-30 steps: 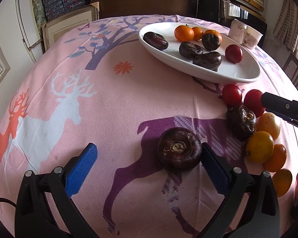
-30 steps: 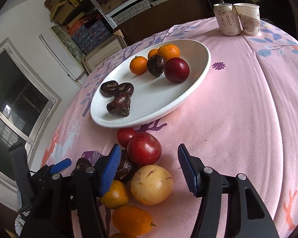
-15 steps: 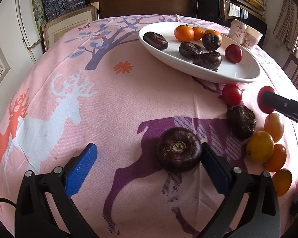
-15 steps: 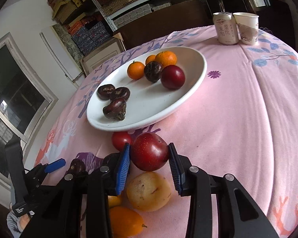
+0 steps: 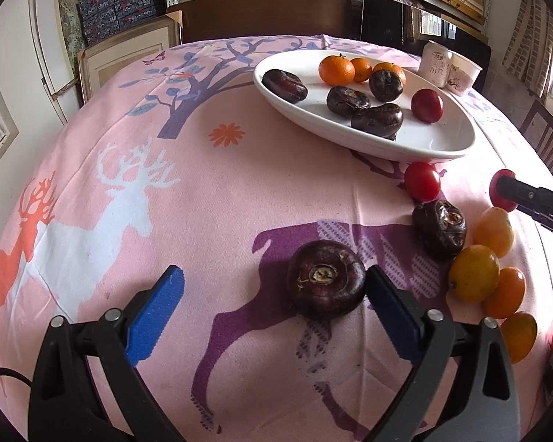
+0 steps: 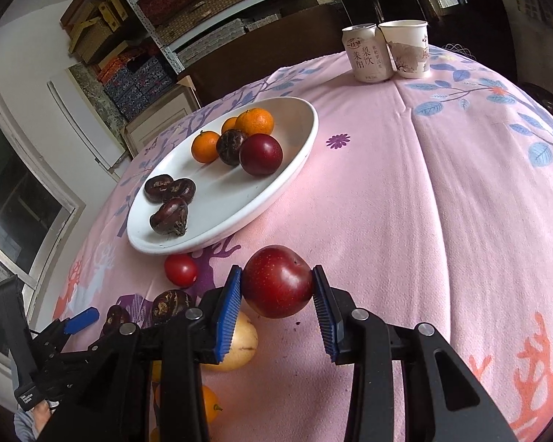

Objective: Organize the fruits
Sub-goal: 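Grasp a red plum with the right gripper while the left gripper grasps a mangosteen, then lower the plum and mangosteen onto the white plate and open both grippers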

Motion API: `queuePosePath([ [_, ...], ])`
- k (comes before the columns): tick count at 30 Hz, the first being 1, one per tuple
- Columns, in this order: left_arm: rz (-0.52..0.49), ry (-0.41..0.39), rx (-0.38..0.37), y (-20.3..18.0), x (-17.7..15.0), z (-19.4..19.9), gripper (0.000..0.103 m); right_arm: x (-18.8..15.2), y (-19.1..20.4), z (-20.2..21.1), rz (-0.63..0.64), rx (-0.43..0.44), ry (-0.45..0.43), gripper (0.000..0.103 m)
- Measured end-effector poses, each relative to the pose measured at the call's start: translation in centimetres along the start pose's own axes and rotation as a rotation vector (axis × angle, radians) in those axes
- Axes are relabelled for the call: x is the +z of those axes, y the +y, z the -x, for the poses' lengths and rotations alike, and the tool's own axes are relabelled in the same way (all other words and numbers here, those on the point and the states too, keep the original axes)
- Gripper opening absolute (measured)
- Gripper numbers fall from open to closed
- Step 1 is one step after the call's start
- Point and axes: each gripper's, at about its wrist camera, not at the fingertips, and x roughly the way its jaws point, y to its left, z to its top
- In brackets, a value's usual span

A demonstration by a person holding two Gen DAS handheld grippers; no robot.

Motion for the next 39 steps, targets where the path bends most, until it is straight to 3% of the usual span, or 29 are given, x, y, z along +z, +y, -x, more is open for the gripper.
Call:
queuePosePath([
  [5,-0.015,-0.013,-0.054,-0.6,-0.3,0.6,0.064,-0.1,0.1,-0.2,-0.001,-0.001,0.012,0.039],
  [15,-0.046,-0.035,-0.088,-1.7,-0.9,1.5,0.044,-0.1,0.0,-0.1,-0.003,-0.001,0.012,0.039],
  [26,-0.051,-0.055,-0.066,-1.7,-0.7,1.7,0.041,-0.1,0.1,-0.1,-0.001,-0.004,0.012,0.039],
  [39,-0.048,-0.137,-0.024,-1.5,-0.3,3.3,0.041,-0.1,0.4,0.9,0.01,0.011,-0.019,0.039],
])
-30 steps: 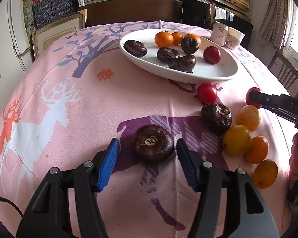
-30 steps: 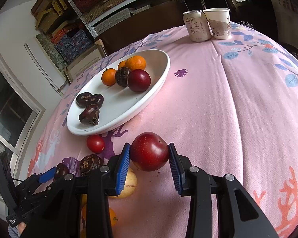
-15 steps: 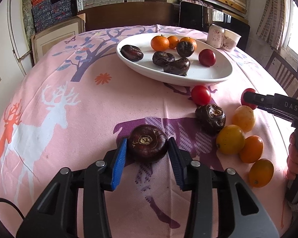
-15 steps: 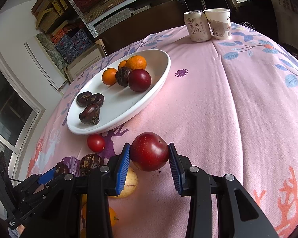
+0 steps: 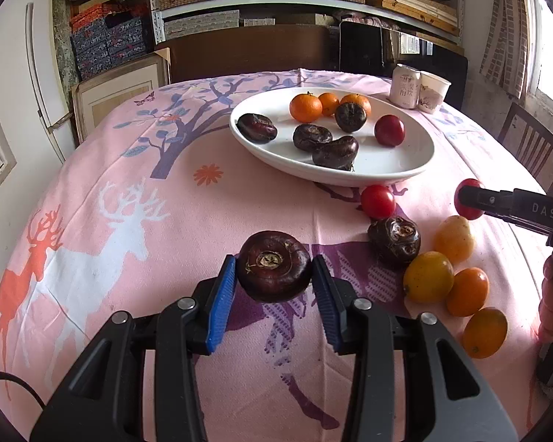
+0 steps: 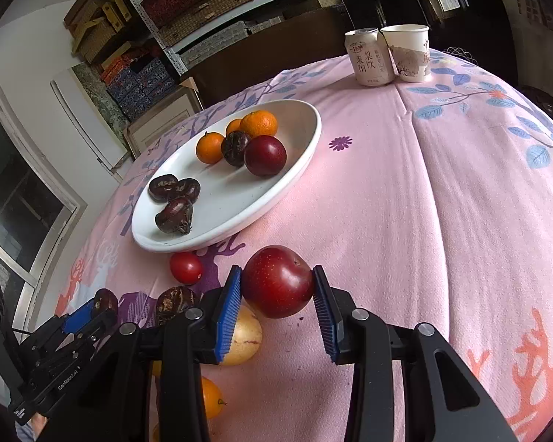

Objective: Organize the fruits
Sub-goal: 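Lower the plum and mangosteen onto the white plate and open both grippers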

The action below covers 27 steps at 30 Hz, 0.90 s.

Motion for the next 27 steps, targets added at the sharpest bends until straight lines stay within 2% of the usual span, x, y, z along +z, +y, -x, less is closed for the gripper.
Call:
queuePosePath([
  [4,0.049,-0.013,-0.068,0.7,1.8,0.1,0.041,0.1,0.3,1.2,0.012,0.022,-0.05,0.039],
  [8,0.051,-0.05,-0.078,0.6,5.4,0.0,0.041,0.9,0.5,2.2,0.003,0.07,-0.098,0.039],
  [11,0.054,-0.055,-0.099,0.0,8.4,-1.2,0.041,2.5,0.8,1.9,-0.011,0.111,-0.082,0.039],
  [17,0.056,-0.03,-0.109,-1.2,11.3,-5.6,0.042,6.3,2.8,-1.4,0.042,0.066,-0.07,0.039],
  [19,0.045,-0.023,-0.092,-1.4,11.2,-6.7,0.055,6.8,3.1,-2.7,0.037,0.099,-0.063,0.041],
  [20,0.028,-0.024,-0.077,-1.4,11.1,-7.0,0.07,6.8,3.2,-3.0,0.038,0.108,-0.061,0.046],
  [21,0.011,-0.033,-0.058,-1.5,10.9,-7.1,0.08,6.8,3.1,-3.1,0.044,0.105,-0.058,0.052],
  [23,0.007,-0.047,-0.024,-1.2,10.8,-7.0,0.087,6.6,2.8,-2.6,0.043,0.096,-0.084,0.054],
  [27,0.037,-0.062,-0.06,-0.7,10.3,-6.1,0.097,5.7,1.5,-1.6,0.015,0.086,-0.106,0.062],
])
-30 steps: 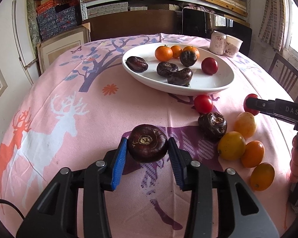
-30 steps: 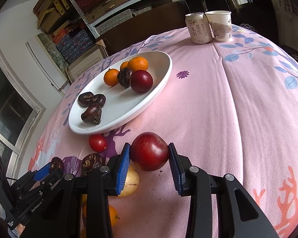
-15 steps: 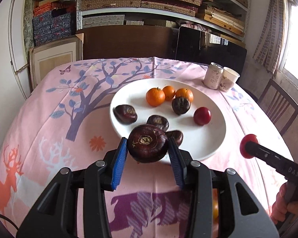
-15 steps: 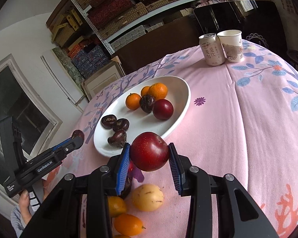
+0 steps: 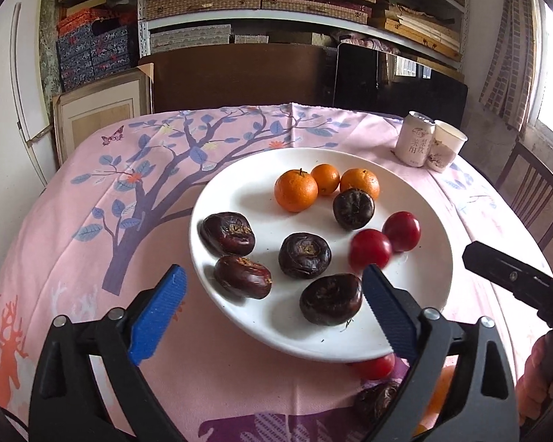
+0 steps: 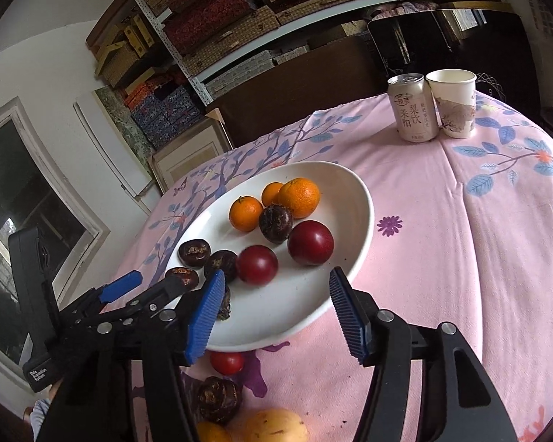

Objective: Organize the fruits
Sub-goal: 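Lower the plum and mangosteen onto the white plate and open both grippers, then grasp the pale yellow fruit with the right gripper while the left gripper grasps a mangosteen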

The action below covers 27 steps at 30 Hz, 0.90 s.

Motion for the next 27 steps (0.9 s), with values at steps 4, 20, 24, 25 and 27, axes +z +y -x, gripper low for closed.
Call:
queuePosePath([
  [4,-0.028,-0.004,0.057,-0.2,-1.4,0.5,0.098,-0.7,-1.0,0.0,-0.027,-0.03,0.01,0.062],
  [20,0.05,0.074,0.071,1.6,-6.3,2.3,0.098,-4.9,-2.5,3.5,-0.086,-0.009,0.047,0.07],
  [24,0.03,0.084,0.092,1.0,-6.9,2.6,0.098,-6.4,-0.9,2.9,-0.017,0.025,0.123,0.07],
  [25,0.03,0.085,0.094,1.0,-7.1,2.7,0.098,-6.6,-0.5,2.7,0.002,0.023,0.137,0.07],
  [27,0.035,0.088,0.097,1.1,-7.4,3.0,0.098,-7.0,-0.1,2.2,0.026,0.018,0.162,0.07],
])
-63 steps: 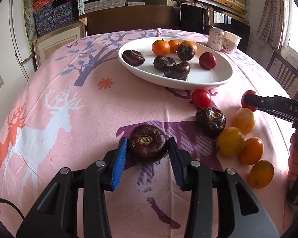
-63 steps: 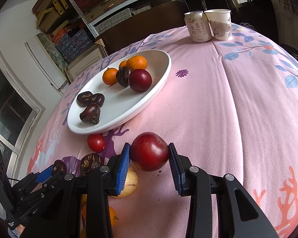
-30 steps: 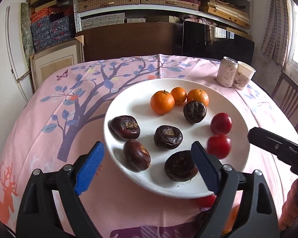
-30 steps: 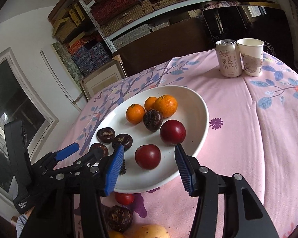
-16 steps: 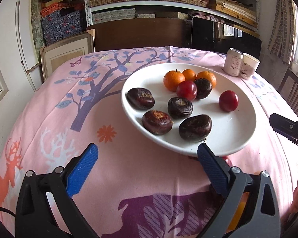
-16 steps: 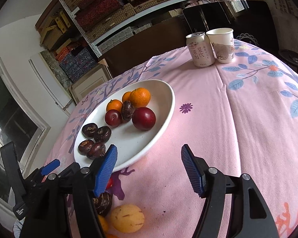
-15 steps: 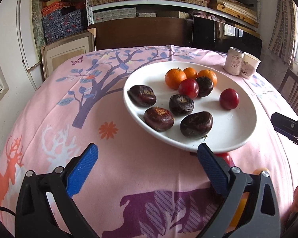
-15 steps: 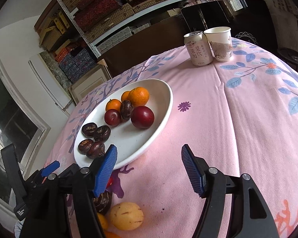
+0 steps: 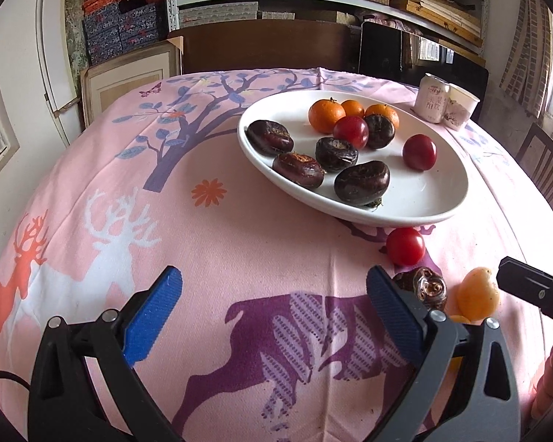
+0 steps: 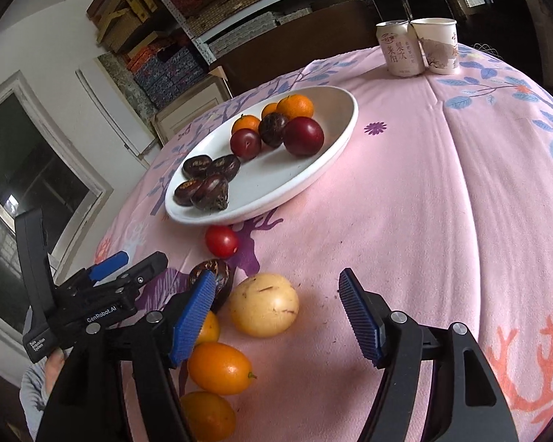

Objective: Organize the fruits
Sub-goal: 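Grasp the pale yellow fruit with the right gripper while the left gripper grasps a mangosteen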

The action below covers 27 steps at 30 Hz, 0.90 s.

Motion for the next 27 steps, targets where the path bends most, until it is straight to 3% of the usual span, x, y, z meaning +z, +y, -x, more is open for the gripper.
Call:
queuePosePath([
  [10,0.05,0.016,-0.011,1.1,-0.3,0.1,0.098,-0.6,0.9,-0.9,0.042,-0.018,0.044,0.068],
  [13,0.043,0.017,-0.009,1.0,-0.3,0.0,0.098,-0.8,1.3,-1.1,0.064,-0.023,0.05,0.059],
  [15,0.036,0.015,-0.006,0.8,-0.4,0.1,0.098,-0.8,1.3,-1.3,0.073,-0.017,0.058,0.048],
  [20,0.021,0.013,-0.013,0.4,-0.3,0.0,0.098,-0.7,1.5,-1.4,0.086,-0.025,0.061,0.046],
  [23,0.006,-0.002,-0.037,0.0,-0.3,0.4,0.098,-0.6,1.3,-1.3,0.073,-0.017,0.054,0.043],
  [27,-0.014,-0.02,-0.128,-1.4,0.0,1.0,0.098,0.1,0.0,-0.3,0.02,-0.051,0.003,0.043],
])
